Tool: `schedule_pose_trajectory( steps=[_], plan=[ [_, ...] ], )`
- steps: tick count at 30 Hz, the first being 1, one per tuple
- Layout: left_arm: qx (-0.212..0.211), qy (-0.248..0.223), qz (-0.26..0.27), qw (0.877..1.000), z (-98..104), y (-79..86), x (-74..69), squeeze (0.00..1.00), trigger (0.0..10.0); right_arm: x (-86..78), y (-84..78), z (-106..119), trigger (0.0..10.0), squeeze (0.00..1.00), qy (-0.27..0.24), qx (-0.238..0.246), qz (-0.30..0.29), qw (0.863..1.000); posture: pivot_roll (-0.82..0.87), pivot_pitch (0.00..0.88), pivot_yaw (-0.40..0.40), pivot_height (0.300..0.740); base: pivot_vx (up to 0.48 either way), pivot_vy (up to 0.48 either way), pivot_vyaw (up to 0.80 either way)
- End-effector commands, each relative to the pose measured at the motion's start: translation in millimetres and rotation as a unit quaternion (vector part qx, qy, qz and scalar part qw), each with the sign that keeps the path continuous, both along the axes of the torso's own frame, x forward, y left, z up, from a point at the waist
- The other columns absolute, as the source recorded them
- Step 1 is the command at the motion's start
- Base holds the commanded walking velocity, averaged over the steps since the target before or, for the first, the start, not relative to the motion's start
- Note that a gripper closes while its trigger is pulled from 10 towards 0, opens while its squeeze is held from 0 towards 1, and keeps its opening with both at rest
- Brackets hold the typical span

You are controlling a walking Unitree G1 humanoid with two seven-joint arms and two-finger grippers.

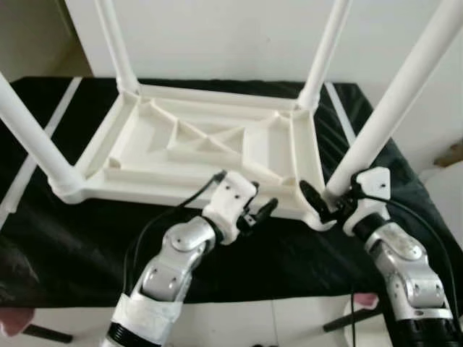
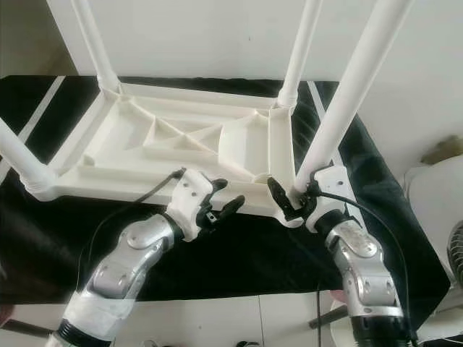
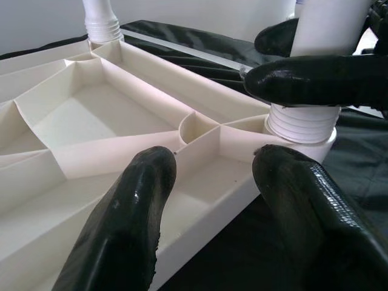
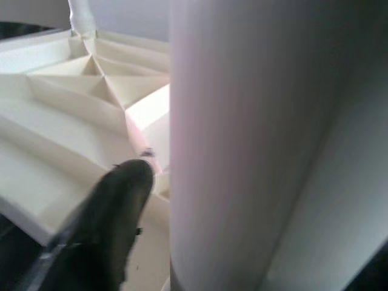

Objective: Building children table

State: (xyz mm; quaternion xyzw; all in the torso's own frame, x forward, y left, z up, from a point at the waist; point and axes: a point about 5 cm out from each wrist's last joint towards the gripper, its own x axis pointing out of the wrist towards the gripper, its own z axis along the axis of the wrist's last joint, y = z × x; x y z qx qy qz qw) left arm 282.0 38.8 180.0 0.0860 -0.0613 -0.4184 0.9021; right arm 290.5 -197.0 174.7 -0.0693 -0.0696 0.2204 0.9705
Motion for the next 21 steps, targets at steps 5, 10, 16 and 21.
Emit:
schedule_pose_trajectory(
  steps=[5,10,16,21],
  plan=[
    [0.002,0.001,-0.006,1.0,0.5,0.8,-3.2,0.0,10.0,0.1,-2.1,-9.5,0.0,0.0,0.022,0.0,0.01,1.0,-0.09,0.152,-0.024,0.74,0.0,0.0,0.0],
    [0.002,0.001,0.0,1.0,0.3,2.5,-2.8,0.0,10.0,0.1,-4.2,-12.3,0.0,0.0,0.026,0.011,0.003,1.0,-0.08,0.15,-0.025,0.74,0.0,0.0,0.0],
    [0.002,0.001,0.001,1.0,0.3,2.5,-2.6,0.0,10.0,3.4,-3.9,-14.4,10.0,0.0,0.03,0.027,-0.019,0.999,-0.08,0.144,-0.03,0.74,0.0,0.0,0.0],
    [0.001,0.001,0.004,1.0,0.4,3.4,-1.4,0.0,10.0,4.5,0.3,-12.9,10.0,0.0,0.034,0.05,-0.061,0.996,-0.08,0.136,-0.036,0.74,0.0,0.0,0.0]
  ],
)
